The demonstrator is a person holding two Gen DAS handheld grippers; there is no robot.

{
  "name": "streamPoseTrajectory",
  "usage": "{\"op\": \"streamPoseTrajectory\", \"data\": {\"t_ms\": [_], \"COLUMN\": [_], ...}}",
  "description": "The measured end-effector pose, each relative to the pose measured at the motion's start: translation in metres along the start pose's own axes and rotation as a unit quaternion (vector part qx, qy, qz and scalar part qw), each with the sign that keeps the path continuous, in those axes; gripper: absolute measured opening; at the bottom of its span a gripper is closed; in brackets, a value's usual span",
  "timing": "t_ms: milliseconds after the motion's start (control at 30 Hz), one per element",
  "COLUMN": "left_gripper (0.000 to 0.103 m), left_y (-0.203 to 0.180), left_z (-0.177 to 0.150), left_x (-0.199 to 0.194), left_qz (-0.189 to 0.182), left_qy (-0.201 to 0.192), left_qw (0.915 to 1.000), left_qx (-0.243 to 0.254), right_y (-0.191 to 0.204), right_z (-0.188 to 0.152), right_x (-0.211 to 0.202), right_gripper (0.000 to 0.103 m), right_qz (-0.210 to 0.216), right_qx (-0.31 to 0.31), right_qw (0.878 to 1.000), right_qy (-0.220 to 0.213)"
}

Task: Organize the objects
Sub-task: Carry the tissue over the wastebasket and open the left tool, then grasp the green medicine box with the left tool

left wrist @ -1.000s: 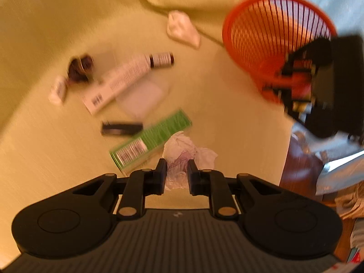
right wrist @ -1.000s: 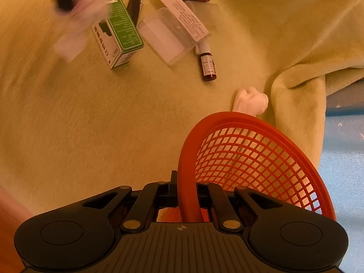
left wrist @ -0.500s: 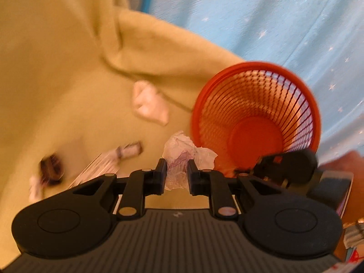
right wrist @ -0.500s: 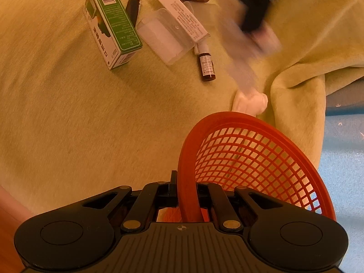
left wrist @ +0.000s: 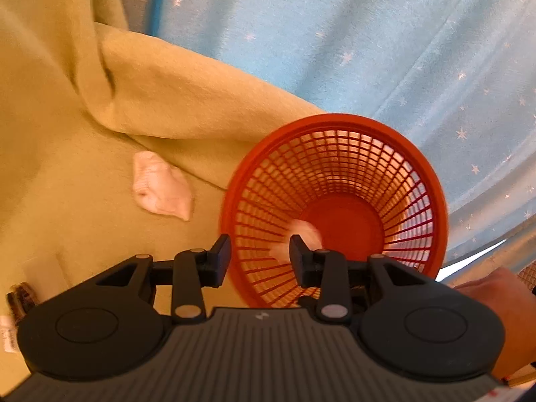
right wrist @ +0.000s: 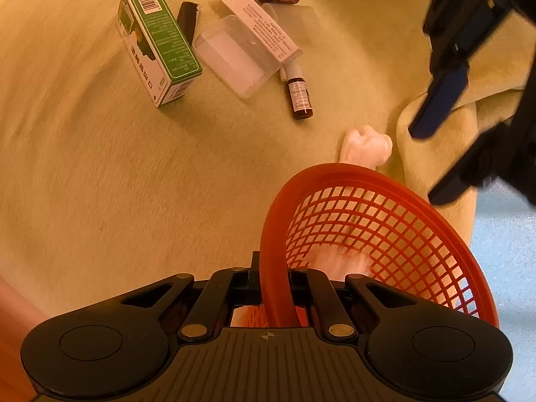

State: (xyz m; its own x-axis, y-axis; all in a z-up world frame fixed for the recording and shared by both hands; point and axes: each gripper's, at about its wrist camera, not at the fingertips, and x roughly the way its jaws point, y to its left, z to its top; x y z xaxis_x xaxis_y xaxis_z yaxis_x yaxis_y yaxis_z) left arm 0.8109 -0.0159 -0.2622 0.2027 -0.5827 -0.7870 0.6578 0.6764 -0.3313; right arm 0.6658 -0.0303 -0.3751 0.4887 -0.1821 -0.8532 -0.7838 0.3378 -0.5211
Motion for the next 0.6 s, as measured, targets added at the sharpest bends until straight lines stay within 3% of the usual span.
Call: {"op": "streamPoseTrajectory", "data": {"t_ms": [133,267,333,433,600], "left_gripper": [0.040,0.048,0.059,0.062,0.066], "left_y": [0.022,0.055,0.070,0.083,0.084], "left_z": [-0.018,-0.058,-0.080,-0.110,-0.142], "left_x": [-0.022,-0.046,-0.054,-0.061,-0.055], "left_qz": [0.049,0.113,0.138,0.151,0.140], "left_qy": [-0.007,0.006,0.023,0.045,0.068], "left_qw": [0.9987,0.9934,0.9901,0.9873,0.9878], "left_qx": [-0.008,-0.015,-0.016,-0.022,0.002], "right_y": [-0.001,-0.005,-0.006,-0.006,-0.005], "right_z": [0.001,0.001,0.001,0.002,0.001], "right_x": [0.000,0.001,0.001,0.001,0.001], "right_gripper": [0.002,0.002,0.002,0.002,0.002], "right_qz": [0.001,0.002,0.002,0.003,0.002], "right_qx": [0.001,0.005,0.005,0.005,0.001], "right_qw": [1.000,1.000,1.000,1.000,1.000], "right_qy": [0.001,0.001,0.001,0.001,0.001]}}
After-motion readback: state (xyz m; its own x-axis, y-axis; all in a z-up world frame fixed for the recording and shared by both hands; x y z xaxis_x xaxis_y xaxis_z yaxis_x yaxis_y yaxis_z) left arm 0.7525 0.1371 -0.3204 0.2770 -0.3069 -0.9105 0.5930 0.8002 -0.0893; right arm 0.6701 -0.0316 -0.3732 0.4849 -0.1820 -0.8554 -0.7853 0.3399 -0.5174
